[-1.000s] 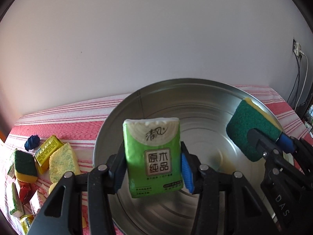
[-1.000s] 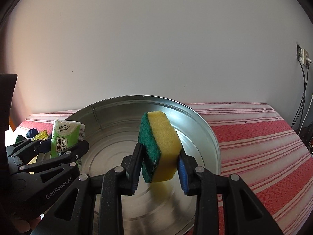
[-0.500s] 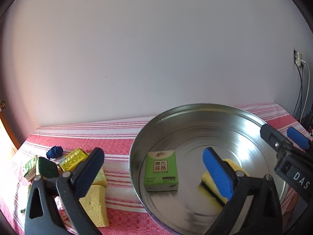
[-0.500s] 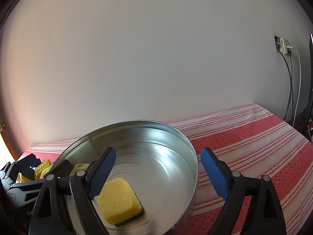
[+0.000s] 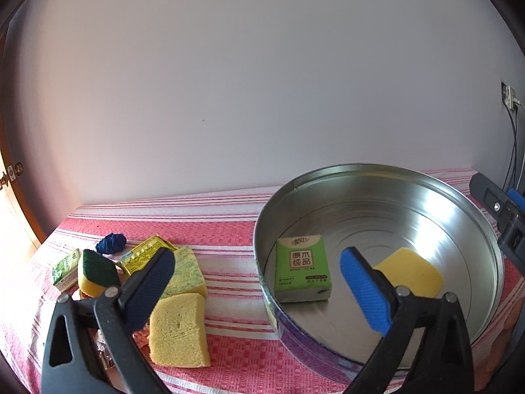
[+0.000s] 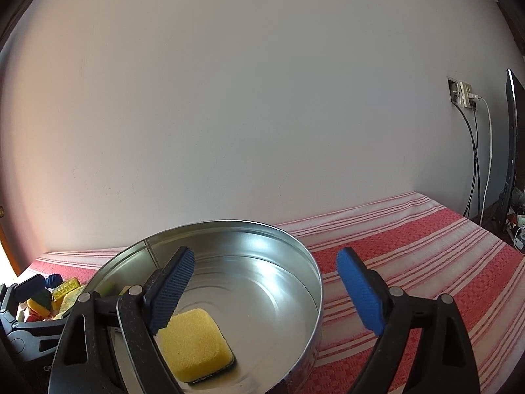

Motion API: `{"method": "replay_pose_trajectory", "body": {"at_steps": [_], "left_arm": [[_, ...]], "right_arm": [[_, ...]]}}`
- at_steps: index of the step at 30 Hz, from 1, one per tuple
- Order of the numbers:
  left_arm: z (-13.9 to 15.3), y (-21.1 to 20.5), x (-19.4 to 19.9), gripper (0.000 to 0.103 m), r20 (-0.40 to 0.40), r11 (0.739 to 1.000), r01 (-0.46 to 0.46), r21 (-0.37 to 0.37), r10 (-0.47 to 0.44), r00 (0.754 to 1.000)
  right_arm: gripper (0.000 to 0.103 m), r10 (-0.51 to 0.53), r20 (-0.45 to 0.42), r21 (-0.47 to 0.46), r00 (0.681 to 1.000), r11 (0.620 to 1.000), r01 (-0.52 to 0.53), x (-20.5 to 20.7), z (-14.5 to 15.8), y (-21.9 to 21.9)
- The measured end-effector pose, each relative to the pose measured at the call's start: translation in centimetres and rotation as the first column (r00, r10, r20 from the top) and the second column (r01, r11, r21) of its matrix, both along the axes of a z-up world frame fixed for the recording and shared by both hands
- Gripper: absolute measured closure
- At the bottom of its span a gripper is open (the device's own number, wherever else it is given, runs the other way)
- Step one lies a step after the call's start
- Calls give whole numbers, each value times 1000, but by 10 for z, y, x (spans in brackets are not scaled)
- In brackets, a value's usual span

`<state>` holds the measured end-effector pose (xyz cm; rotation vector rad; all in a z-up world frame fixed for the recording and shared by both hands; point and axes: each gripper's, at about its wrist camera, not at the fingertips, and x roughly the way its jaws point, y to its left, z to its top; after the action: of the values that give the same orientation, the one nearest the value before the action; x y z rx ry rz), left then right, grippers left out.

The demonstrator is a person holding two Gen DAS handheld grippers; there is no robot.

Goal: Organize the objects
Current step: 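Withdraw both tools from the tin back toward the remaining items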

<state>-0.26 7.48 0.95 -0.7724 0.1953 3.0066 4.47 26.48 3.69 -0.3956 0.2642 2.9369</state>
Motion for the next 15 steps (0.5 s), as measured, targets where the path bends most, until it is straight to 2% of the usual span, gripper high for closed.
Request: {"method": "replay_pose_trajectory", "body": {"at_steps": [3,10,15], "left_arm": [[1,-1,4,1,-4,1000,-10,3,10,1000],[-2,-7,14,1,0,1000,-18,-4,18,1000],[-3,-14,22,1,9,999,-36,4,36,999]], "right_arm": [[7,-6,-11,13,1000,1000,6,3,2,-4],[7,7,-25,44,1000,999,-6,5,3,-12],[7,-2,-35,30,999,1000,3,7,1,-11]]}}
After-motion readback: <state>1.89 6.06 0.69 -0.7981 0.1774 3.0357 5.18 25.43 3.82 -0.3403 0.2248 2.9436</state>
